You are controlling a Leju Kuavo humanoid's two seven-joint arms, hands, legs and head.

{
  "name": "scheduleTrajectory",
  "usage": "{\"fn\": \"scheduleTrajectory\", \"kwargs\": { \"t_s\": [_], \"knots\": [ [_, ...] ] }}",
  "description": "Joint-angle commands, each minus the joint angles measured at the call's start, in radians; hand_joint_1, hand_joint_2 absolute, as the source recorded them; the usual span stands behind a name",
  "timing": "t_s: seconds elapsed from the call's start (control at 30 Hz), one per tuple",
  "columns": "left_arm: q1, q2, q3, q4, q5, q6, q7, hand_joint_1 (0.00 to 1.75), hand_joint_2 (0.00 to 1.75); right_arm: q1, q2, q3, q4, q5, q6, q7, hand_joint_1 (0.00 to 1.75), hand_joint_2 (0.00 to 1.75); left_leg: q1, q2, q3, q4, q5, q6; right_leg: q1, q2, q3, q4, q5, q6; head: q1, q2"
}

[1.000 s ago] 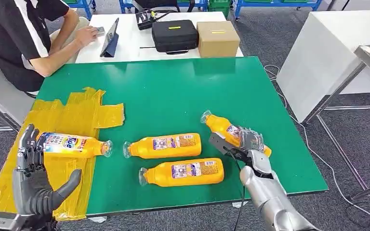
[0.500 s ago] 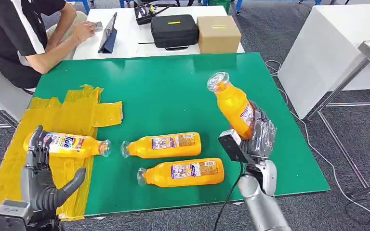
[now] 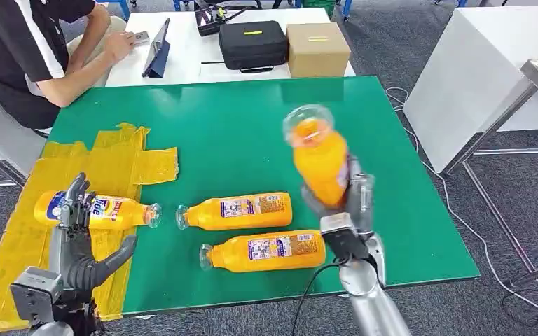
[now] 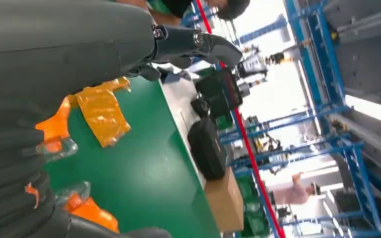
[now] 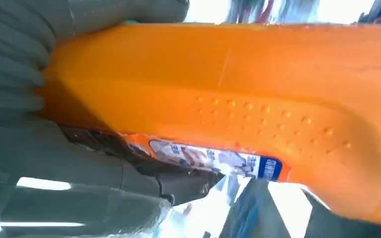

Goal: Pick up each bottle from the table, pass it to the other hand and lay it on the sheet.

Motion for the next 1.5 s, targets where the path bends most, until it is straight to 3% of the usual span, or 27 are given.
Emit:
{"fn": "scheduleTrajectory", "kwargs": {
  "t_s": [0.03,0.27,0.5,1.5],
  "knots": [
    [-0.074,0.028,-0.107,0.111,-0.053,-0.022,0.021,0.00,1.75,-0.097,0.051,0.170,0.199,0.021,0.109,0.005,1.75,1.75,0.000,0.000,0.002,-0.001,0.000,-0.002,0.000,0.002,0.001,0.000,0.000,-0.001,0.000,0.000],
    [-0.074,0.011,-0.191,0.089,-0.069,-0.055,0.034,0.00,1.75,-0.149,0.078,0.230,0.341,0.016,0.184,0.032,1.75,1.75,0.000,-0.002,0.002,-0.002,0.000,-0.003,-0.001,0.002,0.001,0.001,-0.001,0.000,0.001,0.000],
    [-0.057,0.002,-0.213,0.068,-0.078,-0.049,0.048,0.00,1.75,-0.178,0.101,0.291,0.456,0.021,0.165,0.035,1.75,1.75,0.000,0.000,0.001,-0.001,0.000,-0.003,0.000,0.002,0.000,0.000,0.000,-0.001,0.000,0.000],
    [-0.122,-0.034,-0.294,0.184,0.230,-0.200,0.156,0.00,1.75,-0.129,0.079,0.366,0.352,0.066,0.034,0.056,1.75,1.75,0.000,-0.005,0.001,-0.001,0.000,-0.003,-0.001,-0.001,0.000,0.001,-0.002,0.000,0.000,0.000]
  ]
}}
